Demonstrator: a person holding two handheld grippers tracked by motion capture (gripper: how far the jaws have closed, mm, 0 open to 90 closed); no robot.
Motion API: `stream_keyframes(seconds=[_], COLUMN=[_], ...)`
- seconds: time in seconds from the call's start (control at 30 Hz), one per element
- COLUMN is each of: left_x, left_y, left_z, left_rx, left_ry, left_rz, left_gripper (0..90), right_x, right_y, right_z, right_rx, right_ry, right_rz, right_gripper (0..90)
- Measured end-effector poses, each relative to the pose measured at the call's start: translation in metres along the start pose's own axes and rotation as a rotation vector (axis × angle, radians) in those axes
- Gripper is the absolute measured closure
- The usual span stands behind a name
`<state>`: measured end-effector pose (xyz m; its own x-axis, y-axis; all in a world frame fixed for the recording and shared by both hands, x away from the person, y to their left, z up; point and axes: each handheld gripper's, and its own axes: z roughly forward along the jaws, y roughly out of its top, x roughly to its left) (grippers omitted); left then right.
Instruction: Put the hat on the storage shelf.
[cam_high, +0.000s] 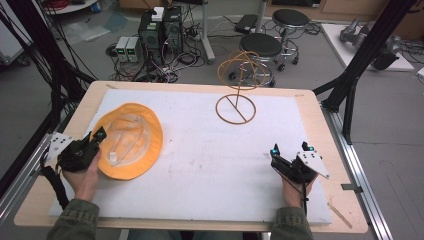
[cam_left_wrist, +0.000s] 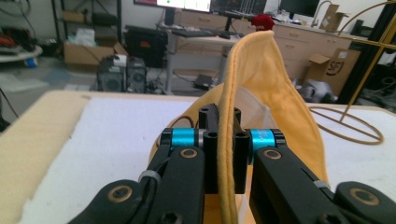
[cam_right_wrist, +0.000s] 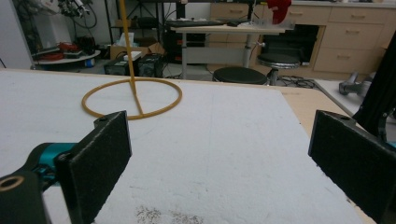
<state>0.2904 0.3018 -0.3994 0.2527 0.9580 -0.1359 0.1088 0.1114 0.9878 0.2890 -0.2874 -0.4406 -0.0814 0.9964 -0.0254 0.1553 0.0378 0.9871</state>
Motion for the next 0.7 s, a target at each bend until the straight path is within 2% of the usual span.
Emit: stream_keyframes(seconds=[0.13,0.33,0.47,0.6,0.7], left_x=[-0.009,-0.029,-0.043,-0.056,-0.066], left_y=[0.006,0.027,0.043,0.057,0.066], left_z=[0.008,0.023,0.036,0.051,0.064], left_rx=[-0.016,-0.054,-0.083,-0.087,-0.086], left_ry=[0.004,0.019,0.029,0.049,0.063], left_rz=[0.015,0.076,0.135,0.152,0.192], left_gripper=[87.9,87.9,88.0,87.9,88.0], right_x=[0.002,0.003,0.003,0.005,0.006], right_y=[0.000,0.001,0.002,0.001,0.002], right_z=[-0.001,-0.002,-0.003,-0.003,-0.004], right_rx=[-0.004,-0.018,-0.018,-0.015,-0.023], right_ry=[0.007,0.011,0.019,0.031,0.036], right_rz=[-0.012,-0.010,-0.006,-0.007,-0.019], right_gripper=[4.7,4.7,4.7,4.7,4.7])
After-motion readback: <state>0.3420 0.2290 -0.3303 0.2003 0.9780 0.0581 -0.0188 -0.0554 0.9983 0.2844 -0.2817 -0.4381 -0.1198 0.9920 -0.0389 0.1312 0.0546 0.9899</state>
